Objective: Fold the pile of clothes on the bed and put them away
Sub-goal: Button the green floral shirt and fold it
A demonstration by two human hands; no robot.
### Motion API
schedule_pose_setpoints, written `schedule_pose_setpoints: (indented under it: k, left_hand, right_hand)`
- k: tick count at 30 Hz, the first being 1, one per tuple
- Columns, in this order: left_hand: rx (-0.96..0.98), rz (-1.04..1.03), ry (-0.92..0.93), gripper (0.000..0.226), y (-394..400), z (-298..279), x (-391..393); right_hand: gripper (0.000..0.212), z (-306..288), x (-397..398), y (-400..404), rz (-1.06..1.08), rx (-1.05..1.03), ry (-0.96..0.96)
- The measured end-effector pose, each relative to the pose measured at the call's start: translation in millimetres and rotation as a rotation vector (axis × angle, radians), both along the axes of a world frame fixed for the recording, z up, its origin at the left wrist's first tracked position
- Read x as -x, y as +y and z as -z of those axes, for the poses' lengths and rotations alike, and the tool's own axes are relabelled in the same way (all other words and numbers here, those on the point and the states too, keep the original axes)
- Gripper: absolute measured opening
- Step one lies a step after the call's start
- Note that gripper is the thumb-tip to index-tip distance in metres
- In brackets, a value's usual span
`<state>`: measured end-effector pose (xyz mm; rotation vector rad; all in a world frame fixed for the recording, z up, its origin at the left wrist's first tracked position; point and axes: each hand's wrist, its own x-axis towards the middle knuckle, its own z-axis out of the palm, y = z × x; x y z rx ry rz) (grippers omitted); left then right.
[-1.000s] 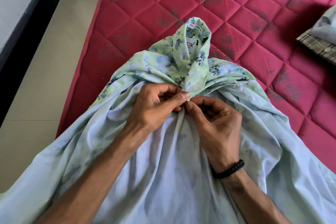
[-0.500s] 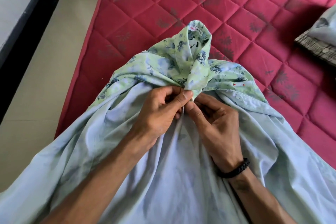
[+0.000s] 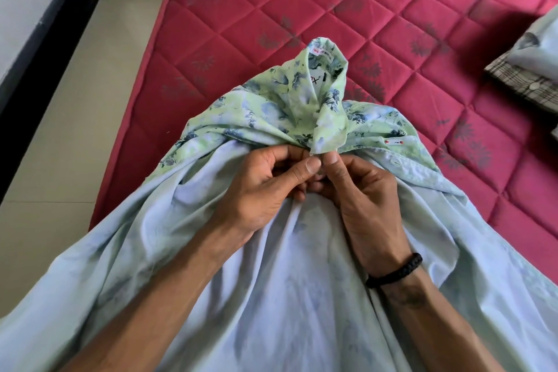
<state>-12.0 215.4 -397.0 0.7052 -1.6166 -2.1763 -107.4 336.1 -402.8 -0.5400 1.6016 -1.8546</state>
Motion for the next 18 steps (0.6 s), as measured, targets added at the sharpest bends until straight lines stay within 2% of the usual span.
schedule_pose_setpoints:
  k: [2,3,6,9,12,13,14,15,17,18]
  left_hand:
    - [0.099,0.027,-0.016,0.016,-1.4,-3.1,-2.5]
    - [0.237,0.031,-0.03,0.014,-3.0,-3.2,-3.9]
    - [0.817,-0.015,-0.104,0.01,-14.0,0.7,-7.3]
    - [0.955,0.004,-0.181,0.008,-20.6,-9.8,-9.7]
    - [1.17,-0.271,-0.144,0.009,-39.5,-42.0,-15.4]
    - [1.195,-0.353,-0.148,0.017,-53.6,-52.2,-16.5]
    - [1.179,-0.347,-0.192,0.03,-72.0,-57.9,-15.1]
    - [1.125,-0.253,-0.273,0.05,-89.6,-61.6,-11.6]
    - [0.955,0.058,-0.461,0.091,-116.8,-59.1,-0.6]
    - [0.894,0.171,-0.528,0.102,-124.1,-60.2,4.5]
  right_hand:
    - [0.036,1.7,0.3,-0.9,0.044,-0.001,-0.003]
    - [0.037,2.5,0.8,-1.2,0.069,-0.023,0.019]
    - [0.036,-4.0,-7.1,-3.6,0.036,-0.136,0.162]
    - [0.043,-23.3,-19.2,-5.1,0.04,-0.213,0.335]
    - [0.048,-57.0,9.3,-1.0,0.278,-0.181,0.688]
    - [0.04,-65.0,30.3,-0.6,0.33,-0.205,0.833]
    - [0.031,-68.9,57.1,-1.0,0.317,-0.277,0.928]
    - [0.035,-72.0,82.6,-3.6,0.232,-0.396,0.969]
    - [0.063,-71.7,120.0,-9.0,-0.117,-0.673,0.937]
    - [0.059,-70.4,129.6,-11.9,-0.263,-0.754,0.911]
